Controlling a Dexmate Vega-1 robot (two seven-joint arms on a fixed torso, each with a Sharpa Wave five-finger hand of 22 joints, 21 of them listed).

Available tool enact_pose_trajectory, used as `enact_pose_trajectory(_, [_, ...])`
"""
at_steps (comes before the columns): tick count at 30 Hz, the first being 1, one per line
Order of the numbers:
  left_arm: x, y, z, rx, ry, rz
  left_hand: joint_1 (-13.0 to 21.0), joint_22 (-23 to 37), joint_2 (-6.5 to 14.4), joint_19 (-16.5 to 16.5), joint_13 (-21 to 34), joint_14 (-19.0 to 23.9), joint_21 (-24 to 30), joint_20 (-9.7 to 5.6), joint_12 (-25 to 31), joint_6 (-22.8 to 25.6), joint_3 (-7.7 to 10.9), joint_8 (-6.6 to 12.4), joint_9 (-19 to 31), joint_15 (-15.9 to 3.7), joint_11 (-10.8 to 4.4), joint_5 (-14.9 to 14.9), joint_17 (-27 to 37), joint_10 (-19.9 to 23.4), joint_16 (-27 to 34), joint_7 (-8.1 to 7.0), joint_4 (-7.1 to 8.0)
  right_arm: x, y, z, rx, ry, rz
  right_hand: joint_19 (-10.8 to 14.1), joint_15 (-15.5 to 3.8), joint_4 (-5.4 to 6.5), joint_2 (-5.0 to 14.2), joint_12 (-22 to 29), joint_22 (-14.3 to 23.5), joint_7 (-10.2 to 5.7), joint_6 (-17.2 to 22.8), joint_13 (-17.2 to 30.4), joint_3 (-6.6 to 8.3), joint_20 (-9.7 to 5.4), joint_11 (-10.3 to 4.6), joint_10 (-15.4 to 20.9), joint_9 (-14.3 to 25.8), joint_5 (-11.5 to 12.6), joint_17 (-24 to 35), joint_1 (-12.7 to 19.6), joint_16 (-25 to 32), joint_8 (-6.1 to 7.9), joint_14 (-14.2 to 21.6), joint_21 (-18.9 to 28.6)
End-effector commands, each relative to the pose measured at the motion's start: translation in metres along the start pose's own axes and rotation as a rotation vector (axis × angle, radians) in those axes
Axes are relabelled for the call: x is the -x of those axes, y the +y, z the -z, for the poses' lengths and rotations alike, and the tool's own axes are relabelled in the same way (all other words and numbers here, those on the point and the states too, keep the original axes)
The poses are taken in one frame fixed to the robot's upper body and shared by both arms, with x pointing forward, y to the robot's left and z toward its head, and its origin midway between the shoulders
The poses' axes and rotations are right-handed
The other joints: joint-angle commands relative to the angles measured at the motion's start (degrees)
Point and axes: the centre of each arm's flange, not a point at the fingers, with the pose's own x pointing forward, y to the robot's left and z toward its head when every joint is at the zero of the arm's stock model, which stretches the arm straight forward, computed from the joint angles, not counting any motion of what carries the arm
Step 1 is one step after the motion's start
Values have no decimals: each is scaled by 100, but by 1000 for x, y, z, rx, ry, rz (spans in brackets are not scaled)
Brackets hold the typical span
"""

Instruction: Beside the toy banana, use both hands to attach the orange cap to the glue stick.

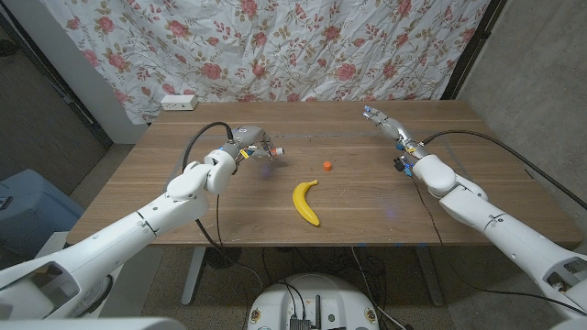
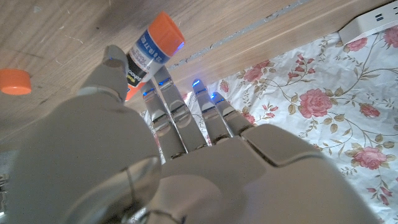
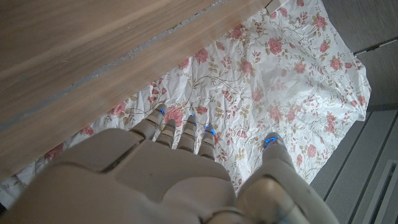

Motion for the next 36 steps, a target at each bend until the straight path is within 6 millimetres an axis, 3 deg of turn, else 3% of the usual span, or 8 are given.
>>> enact_pose_trajectory(1, [-6, 2, 3, 67, -29, -52, 73, 15, 133, -42, 25, 48, -24, -217, -2, 966, -20, 8, 35, -624, -231, 24, 11, 289, -17, 87, 6, -3, -1, -15, 187, 7, -67, -32, 12, -103, -37, 21, 11, -71, 39, 20, 35, 30, 32, 0, 39, -10, 7, 184, 17, 73, -44, 50])
enact_pose_trajectory(14, [-7, 3, 11, 151, -7, -71, 61, 15, 113, -92, 20, -19, -26, -223, -52, 882, -52, -70, 38, -679, -232, 24, 8, 227, -53, 60, 8, -12, 6, -46, 420, 39, -183, -14, 164, -244, -72, 45, 9, 21, 58, 35, 172, 144, 71, 25, 50, -67, -14, 601, 21, 126, -129, 76])
enact_pose_trajectory(32, [-11, 8, 12, 215, -3, -89, 7, 13, 88, -217, 20, -42, -44, -262, -88, 829, -99, -126, 44, -646, -230, 25, 9, 144, -54, 102, 28, -21, 16, -81, 630, 45, -325, 125, 242, -278, -98, 107, 8, 99, 93, 57, 370, 291, 121, 186, 68, -1, -33, 1136, 85, 177, -51, 116])
enact_pose_trajectory(36, [-12, 8, 12, 227, -7, -95, 6, 13, 88, -234, 20, -50, -46, -267, -90, 831, -102, -129, 44, -653, -230, 26, 9, 136, -56, 107, 26, -22, 19, -87, 664, 47, -345, 154, 276, -288, -148, 137, 7, 116, 180, 71, 470, 346, 83, 292, 80, 43, -40, 1426, 140, 232, 87, 111])
